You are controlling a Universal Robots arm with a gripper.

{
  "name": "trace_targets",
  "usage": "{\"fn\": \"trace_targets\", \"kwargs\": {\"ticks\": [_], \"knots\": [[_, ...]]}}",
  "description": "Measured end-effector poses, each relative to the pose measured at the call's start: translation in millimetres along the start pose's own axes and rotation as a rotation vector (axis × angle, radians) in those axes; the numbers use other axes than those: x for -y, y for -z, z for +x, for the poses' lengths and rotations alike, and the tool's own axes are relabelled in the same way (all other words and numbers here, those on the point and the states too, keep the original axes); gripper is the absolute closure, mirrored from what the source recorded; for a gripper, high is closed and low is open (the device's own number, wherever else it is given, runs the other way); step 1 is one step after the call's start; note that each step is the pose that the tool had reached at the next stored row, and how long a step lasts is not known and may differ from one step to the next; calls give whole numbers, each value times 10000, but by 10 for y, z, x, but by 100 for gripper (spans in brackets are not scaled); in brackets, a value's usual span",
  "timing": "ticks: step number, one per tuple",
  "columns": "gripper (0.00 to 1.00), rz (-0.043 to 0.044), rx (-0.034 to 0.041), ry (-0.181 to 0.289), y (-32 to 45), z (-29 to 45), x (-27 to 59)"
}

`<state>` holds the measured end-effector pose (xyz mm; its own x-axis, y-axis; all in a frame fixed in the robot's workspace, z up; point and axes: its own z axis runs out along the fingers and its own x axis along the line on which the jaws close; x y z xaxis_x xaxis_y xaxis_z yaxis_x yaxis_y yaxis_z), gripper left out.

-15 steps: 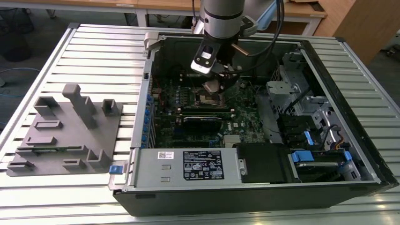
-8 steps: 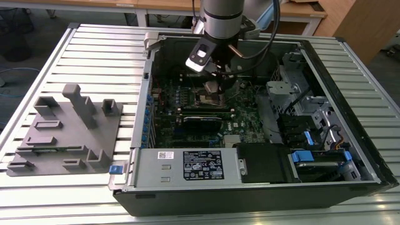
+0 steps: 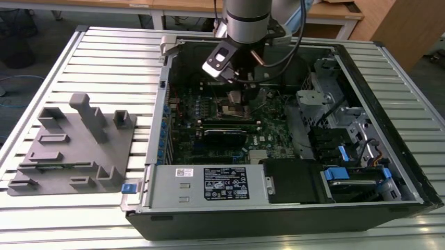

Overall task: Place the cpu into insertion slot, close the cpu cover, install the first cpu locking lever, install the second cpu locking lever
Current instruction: 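Place the cpu into insertion slot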

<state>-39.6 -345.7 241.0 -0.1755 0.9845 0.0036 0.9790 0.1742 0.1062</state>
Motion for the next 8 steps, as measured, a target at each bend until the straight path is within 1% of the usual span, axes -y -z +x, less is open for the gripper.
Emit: {"fn": "trace_targets", "kwargs": {"ticks": [8], "knots": [[46,-5,154,-1446,-13,0,1]]}}
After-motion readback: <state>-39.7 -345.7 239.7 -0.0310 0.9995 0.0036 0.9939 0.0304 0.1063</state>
